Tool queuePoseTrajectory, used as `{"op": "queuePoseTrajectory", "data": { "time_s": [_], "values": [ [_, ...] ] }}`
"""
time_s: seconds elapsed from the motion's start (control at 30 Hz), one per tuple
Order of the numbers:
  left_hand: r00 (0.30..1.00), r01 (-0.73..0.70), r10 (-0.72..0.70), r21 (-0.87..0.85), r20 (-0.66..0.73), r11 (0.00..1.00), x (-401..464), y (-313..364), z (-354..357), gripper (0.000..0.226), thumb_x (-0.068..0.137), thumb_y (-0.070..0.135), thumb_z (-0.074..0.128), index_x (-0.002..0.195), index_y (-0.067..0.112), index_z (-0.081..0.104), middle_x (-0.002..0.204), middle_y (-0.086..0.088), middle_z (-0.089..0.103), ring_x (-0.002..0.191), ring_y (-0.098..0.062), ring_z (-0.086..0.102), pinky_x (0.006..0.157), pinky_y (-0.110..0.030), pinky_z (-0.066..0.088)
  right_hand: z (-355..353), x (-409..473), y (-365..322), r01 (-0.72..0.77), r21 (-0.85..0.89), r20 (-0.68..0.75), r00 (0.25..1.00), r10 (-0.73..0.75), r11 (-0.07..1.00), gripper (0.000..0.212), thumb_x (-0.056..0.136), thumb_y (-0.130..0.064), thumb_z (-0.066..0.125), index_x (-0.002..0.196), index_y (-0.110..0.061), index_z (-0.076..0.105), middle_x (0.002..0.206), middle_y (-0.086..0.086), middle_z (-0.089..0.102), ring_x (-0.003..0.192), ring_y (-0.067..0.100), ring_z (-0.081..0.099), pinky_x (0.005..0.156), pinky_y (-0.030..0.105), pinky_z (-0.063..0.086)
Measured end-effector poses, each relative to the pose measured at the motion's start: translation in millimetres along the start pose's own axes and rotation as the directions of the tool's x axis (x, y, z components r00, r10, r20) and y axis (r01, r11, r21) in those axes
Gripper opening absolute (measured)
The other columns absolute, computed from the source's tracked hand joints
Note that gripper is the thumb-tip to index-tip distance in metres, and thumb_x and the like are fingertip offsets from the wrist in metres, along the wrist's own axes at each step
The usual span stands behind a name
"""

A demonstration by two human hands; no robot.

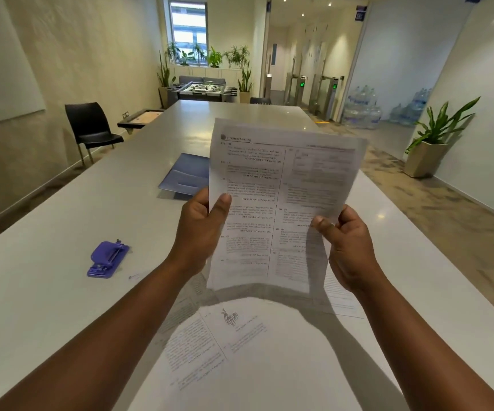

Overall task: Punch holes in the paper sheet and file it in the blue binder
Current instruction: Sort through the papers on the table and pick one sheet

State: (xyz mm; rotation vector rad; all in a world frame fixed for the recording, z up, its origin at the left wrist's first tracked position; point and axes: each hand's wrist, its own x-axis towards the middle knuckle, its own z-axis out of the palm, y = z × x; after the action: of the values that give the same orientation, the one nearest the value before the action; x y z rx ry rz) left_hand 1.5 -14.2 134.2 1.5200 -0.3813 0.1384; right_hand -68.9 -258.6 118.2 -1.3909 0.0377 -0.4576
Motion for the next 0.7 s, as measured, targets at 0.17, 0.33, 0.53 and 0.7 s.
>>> {"op": "queuePoseTrajectory", "data": {
  "time_s": [0.17,0.33,0.53,0.7],
  "values": [
    [0.997,0.071,-0.070,-0.099,0.011,0.993,-5,-15,2,0.013,0.102,0.021,0.057,0.110,0.026,0.067,0.097,0.009,0.077,0.094,-0.010,0.074,0.075,-0.026,0.060,-1,-2,14,0.000,-0.024,0.077,0.997,0.002,1.000,0.036,0.086,-0.012,0.073,0.118,0.000,0.063,0.117,0.025,0.070,0.108,0.036,0.069,0.090,0.049,0.057],
    [0.992,0.119,-0.120,-0.042,-0.031,0.992,-11,-25,2,0.014,0.103,0.026,0.057,0.110,0.020,0.067,0.102,0.002,0.077,0.096,-0.023,0.074,0.082,-0.040,0.063,3,-6,21,-0.054,-0.112,0.066,0.996,0.062,0.992,0.022,0.086,-0.010,0.074,0.107,-0.011,0.072,0.107,0.011,0.078,0.107,0.034,0.072,0.088,0.045,0.060],
    [0.992,0.012,-0.018,-0.043,-0.127,0.999,-12,-25,4,0.020,0.104,0.029,0.055,0.113,0.014,0.063,0.106,0.001,0.076,0.094,-0.019,0.076,0.076,-0.031,0.063,12,-3,9,0.038,-0.190,0.038,0.999,-0.032,0.981,0.012,0.092,-0.010,0.072,0.103,-0.014,0.076,0.102,0.000,0.080,0.096,0.020,0.076,0.082,0.037,0.063],
    [0.978,0.172,-0.177,-0.054,-0.107,0.984,-20,-47,8,0.014,0.105,0.031,0.052,0.109,0.024,0.065,0.107,0.001,0.076,0.100,-0.024,0.075,0.080,-0.036,0.062,16,-7,26,-0.047,-0.295,0.025,0.998,0.057,0.954,0.015,0.094,-0.007,0.071,0.101,-0.019,0.079,0.103,0.002,0.080,0.102,0.030,0.073,0.095,0.057,0.057]
  ]
}}
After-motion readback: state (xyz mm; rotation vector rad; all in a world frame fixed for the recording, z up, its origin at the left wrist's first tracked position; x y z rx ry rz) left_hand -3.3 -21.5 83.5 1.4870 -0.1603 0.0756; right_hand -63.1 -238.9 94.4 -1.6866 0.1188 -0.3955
